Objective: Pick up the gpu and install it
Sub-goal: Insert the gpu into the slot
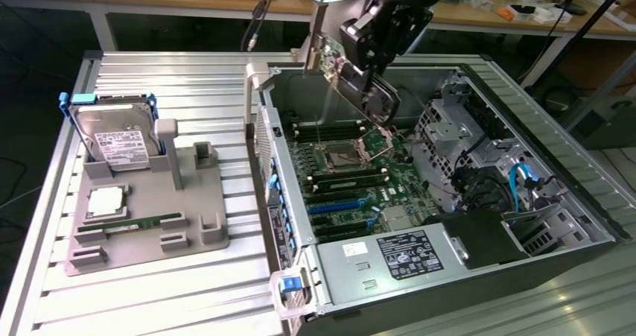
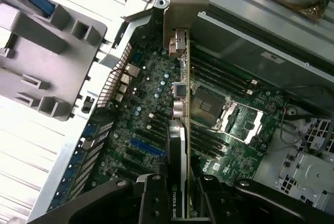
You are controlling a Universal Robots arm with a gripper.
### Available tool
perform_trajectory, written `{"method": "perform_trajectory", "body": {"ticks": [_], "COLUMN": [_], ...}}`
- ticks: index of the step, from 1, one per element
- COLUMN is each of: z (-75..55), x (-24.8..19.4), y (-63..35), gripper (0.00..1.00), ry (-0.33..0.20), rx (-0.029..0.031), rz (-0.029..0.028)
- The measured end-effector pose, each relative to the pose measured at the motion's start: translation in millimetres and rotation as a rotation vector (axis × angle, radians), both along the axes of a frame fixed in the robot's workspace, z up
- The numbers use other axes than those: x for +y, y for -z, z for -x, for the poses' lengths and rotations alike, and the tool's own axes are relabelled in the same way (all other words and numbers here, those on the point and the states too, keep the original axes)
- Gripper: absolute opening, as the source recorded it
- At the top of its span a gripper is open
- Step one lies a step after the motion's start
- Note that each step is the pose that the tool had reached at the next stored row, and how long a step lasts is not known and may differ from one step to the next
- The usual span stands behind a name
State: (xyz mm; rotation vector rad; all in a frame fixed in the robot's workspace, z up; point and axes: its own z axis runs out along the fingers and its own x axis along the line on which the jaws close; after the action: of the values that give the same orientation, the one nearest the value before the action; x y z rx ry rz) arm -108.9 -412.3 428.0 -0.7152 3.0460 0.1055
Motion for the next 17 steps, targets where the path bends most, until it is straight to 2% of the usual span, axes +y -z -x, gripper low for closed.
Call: {"method": "perform_trajectory", "body": {"ticks": [17], "z": [0.0], "x": [0.0], "y": [2.5], "gripper": [0.27], "ry": [-0.344], "rx": [0.0001], "rz": [0.0]}}
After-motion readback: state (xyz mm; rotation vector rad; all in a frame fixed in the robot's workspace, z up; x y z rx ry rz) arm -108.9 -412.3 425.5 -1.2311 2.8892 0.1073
